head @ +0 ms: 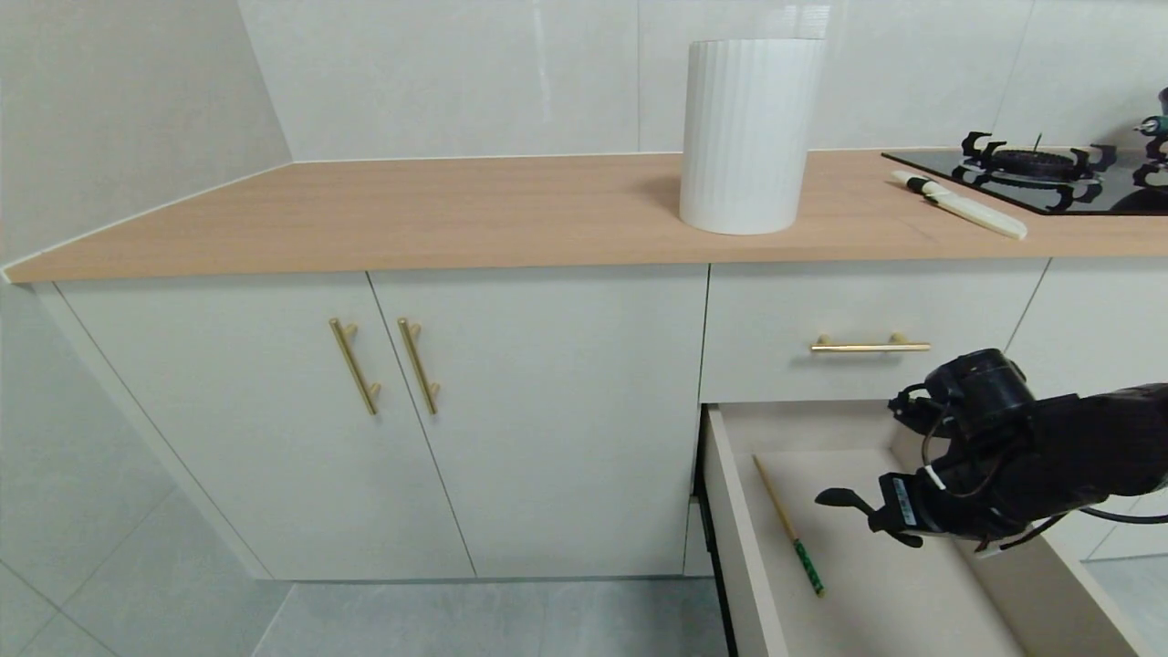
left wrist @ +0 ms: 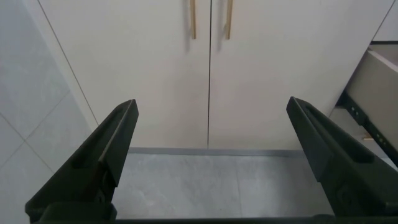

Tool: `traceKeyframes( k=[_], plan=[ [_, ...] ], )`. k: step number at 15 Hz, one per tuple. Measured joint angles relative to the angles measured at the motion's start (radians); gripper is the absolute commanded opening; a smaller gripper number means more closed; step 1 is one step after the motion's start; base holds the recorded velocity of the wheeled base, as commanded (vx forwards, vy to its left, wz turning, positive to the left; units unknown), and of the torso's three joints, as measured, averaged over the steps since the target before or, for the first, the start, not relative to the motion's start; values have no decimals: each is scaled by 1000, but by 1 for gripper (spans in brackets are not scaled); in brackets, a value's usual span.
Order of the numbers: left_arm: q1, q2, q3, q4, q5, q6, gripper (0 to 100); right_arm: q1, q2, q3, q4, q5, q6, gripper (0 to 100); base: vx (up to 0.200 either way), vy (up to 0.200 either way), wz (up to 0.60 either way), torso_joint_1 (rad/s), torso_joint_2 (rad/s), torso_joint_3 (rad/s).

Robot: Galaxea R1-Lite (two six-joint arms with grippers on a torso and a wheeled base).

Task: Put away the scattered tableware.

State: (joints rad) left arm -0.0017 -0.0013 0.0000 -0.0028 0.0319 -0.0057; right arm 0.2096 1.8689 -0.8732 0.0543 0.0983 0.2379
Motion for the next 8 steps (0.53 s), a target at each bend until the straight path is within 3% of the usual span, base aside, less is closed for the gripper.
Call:
traceKeyframes(
  k=[4, 8],
  plan=[
    [0, 0, 0, 0, 0, 0, 100, 2, 189, 23, -193, -103, 0, 0, 0, 0, 0, 0, 0, 0],
    [0, 0, 0, 0, 0, 0, 100, 8, 308, 21, -293, -115, -2, 0, 0, 0, 0, 0, 0, 0]
  ],
)
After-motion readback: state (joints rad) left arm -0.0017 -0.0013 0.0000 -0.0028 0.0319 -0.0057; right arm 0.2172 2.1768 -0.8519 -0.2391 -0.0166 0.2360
